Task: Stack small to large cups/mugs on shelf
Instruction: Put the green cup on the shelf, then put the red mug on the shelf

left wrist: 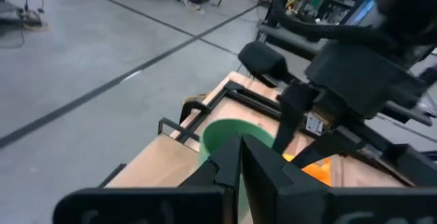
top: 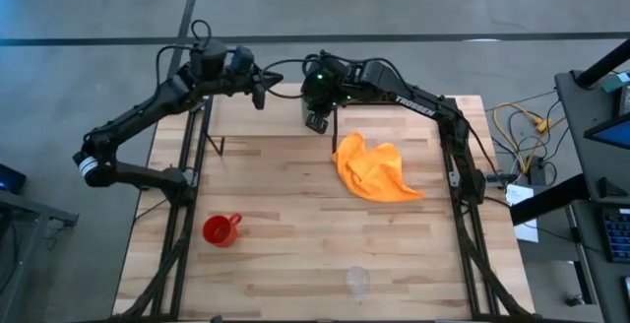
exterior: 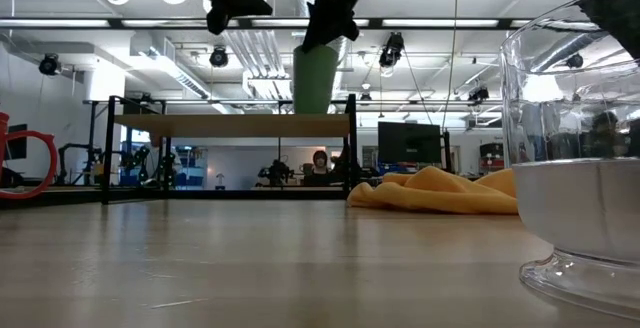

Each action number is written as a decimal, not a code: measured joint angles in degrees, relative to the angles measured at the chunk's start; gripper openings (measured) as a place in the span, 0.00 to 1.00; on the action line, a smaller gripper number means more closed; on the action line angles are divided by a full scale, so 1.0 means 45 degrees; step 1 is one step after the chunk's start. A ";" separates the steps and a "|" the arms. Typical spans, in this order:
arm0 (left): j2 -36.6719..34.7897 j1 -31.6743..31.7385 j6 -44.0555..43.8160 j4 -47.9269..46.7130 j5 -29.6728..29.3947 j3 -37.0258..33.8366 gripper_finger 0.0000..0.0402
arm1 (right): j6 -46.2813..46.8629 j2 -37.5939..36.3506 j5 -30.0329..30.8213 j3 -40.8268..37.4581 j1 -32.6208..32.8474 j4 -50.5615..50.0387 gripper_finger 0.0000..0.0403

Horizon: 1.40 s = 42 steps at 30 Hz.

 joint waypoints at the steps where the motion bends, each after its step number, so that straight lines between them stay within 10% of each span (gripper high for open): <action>1: -0.0071 0.0000 0.0000 -0.0006 0.0000 0.0000 0.00 | 0.0003 0.0000 0.0000 0.0000 0.0000 0.0099 0.10; 42: -0.2924 0.0005 -0.0111 -0.2694 0.0087 -0.0136 0.00 | 0.1344 -0.1787 -0.0277 0.0097 0.3106 -0.0244 0.15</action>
